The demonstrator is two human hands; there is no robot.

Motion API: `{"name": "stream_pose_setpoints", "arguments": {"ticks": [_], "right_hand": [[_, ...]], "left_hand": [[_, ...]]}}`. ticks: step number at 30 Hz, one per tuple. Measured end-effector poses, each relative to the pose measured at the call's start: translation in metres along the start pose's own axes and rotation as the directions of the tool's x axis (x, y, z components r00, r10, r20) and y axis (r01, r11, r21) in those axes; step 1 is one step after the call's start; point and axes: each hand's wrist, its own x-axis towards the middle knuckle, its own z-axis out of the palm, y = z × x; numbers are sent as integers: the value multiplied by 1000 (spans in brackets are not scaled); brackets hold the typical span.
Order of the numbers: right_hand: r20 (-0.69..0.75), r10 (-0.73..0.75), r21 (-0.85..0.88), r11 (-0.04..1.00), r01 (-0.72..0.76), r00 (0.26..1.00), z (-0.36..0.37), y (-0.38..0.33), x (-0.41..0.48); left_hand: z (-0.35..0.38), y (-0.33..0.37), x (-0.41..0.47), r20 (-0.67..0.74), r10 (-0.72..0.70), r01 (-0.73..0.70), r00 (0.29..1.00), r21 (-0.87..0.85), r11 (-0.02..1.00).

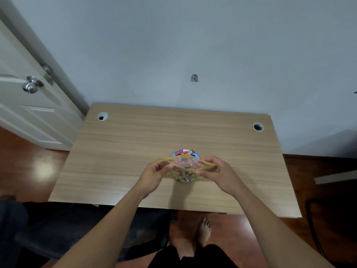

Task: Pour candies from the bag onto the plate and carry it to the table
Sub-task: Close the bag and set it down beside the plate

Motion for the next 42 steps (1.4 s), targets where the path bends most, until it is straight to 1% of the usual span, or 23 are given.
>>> {"name": "stream_pose_setpoints", "arguments": {"ticks": [2, 5, 8, 11, 13, 15, 18, 20, 22, 23, 25, 27, 29, 32, 35, 42], "right_hand": [[-3, -58, -58, 997, 58, 998, -3, -9, 1], [-52, -70, -103, 993, 65, 996, -5, -14, 0], [-60, -46, -15, 999, 45, 997, -5, -20, -4], [-45, -1, 77, 997, 4, 999, -4, -25, -7], [-40, 31, 111, 993, -27, 999, -3, -27, -8], [-39, 59, 110, 992, -55, 997, -4, -30, -9], [-8, 37, 6, 999, -37, 999, -12, -36, -7], [-7, -30, -150, 988, 29, 1000, -16, -45, -5], [-35, -123, -335, 937, 104, 992, -13, -59, -2], [-21, -183, -399, 903, 160, 983, -8, -66, 1], [60, -272, -473, 840, 267, 961, 8, -78, 9], [127, -326, -515, 786, 343, 937, 25, -83, 16], [117, -374, -550, 747, 374, 920, 40, -85, 22], [80, -398, -577, 729, 368, 914, 51, -88, 26], [94, -407, -577, 721, 383, 908, 59, -89, 29], [112, -487, -576, 678, 456, 866, 73, -92, 33]], "left_hand": [[-2, 3, 0, 12, 11, -11, 1000, -25, 1000], [-9, 12, -3, -23, 79, -80, 997, -73, 994], [-17, 20, -4, -45, 138, -143, 989, -124, 982], [-20, 26, -4, -51, 165, -170, 985, -126, 977], [-22, 29, -3, -46, 179, -183, 983, -113, 977], [-21, 31, -2, -28, 205, -207, 978, -145, 968], [-19, 34, -2, 0, 241, -239, 971, -139, 961], [-18, 39, -4, 5, 258, -256, 966, -92, 962], [-16, 44, -6, -3, 275, -275, 962, 2, 962], [-15, 45, -6, -11, 281, -281, 960, 46, 959], [-12, 47, -5, -37, 286, -282, 957, 86, 955], [-11, 47, -2, -73, 308, -300, 949, 109, 948], [-12, 49, -1, -109, 328, -312, 938, 141, 940], [-17, 49, 1, -151, 319, -302, 936, 128, 945], [-22, 47, 1, -155, 332, -313, 930, 135, 940], [-26, 44, -3, -160, 383, -358, 910, 166, 919]]}}
